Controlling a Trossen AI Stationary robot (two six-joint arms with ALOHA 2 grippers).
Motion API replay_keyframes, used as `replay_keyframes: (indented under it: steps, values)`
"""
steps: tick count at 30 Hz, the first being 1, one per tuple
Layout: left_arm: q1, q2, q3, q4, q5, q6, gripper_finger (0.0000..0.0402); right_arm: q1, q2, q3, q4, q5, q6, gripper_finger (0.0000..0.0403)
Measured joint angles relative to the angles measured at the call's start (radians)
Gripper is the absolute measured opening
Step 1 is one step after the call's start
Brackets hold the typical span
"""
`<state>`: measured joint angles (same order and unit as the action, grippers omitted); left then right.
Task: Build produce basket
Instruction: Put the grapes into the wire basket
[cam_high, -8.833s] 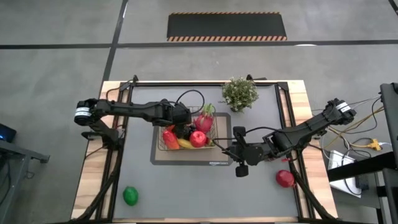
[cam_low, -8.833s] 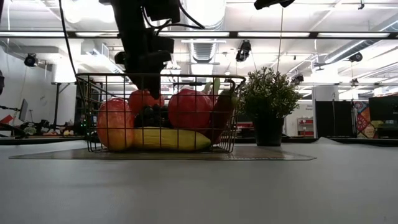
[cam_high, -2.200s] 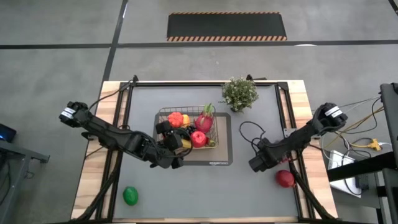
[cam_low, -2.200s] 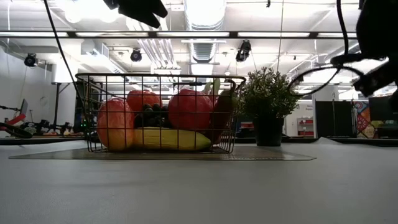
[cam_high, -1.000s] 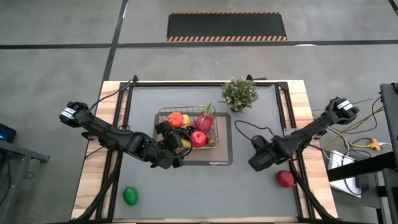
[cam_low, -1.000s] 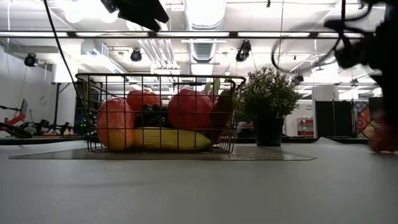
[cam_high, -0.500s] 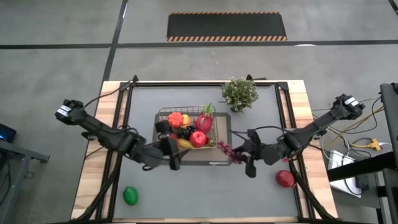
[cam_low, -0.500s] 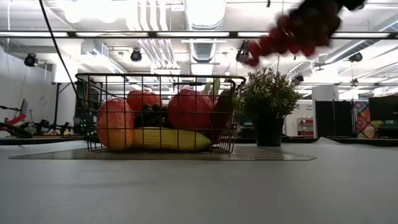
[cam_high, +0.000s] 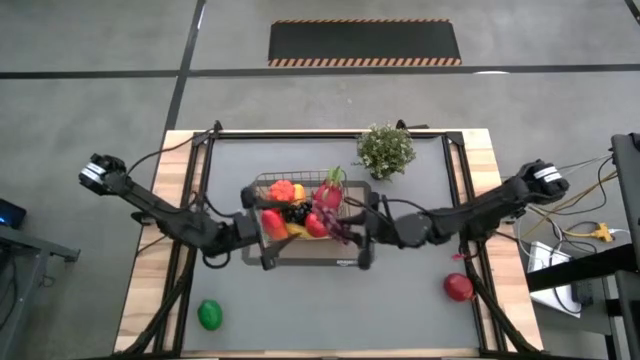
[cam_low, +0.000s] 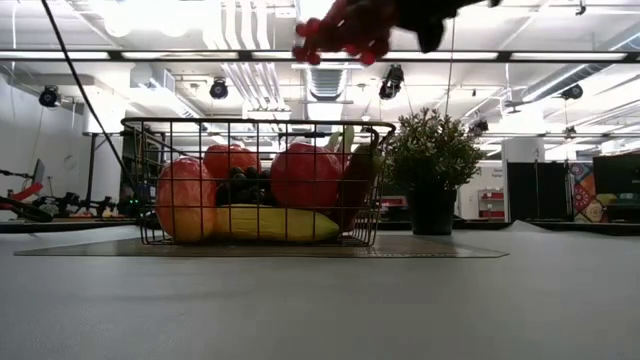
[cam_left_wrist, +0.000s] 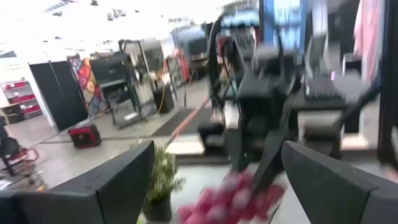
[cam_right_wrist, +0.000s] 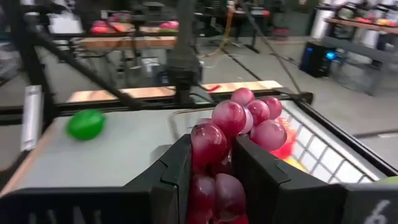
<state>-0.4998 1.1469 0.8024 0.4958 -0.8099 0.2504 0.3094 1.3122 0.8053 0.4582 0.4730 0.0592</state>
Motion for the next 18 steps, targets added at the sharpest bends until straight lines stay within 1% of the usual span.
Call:
replay_keyframes:
  steps: [3,10,14,18]
  values:
    - [0.001,-0.044,-0.025,0.043,-0.003,-0.002,0.0331,-0.050,0.051,0.045,0.003,0.000,0.016,0.0095]
    - [0.001,-0.104,-0.059,0.048,-0.003,-0.007,0.0331,-0.140,0.185,0.175,-0.025,-0.001,0.000,0.0095]
    - [0.001,-0.119,-0.082,0.048,-0.003,-0.009,0.0331,-0.187,0.268,0.254,-0.083,-0.001,-0.008,0.0095]
    - [0.000,-0.122,-0.090,0.046,-0.002,-0.009,0.0331,-0.224,0.347,0.342,-0.193,-0.001,-0.008,0.0095]
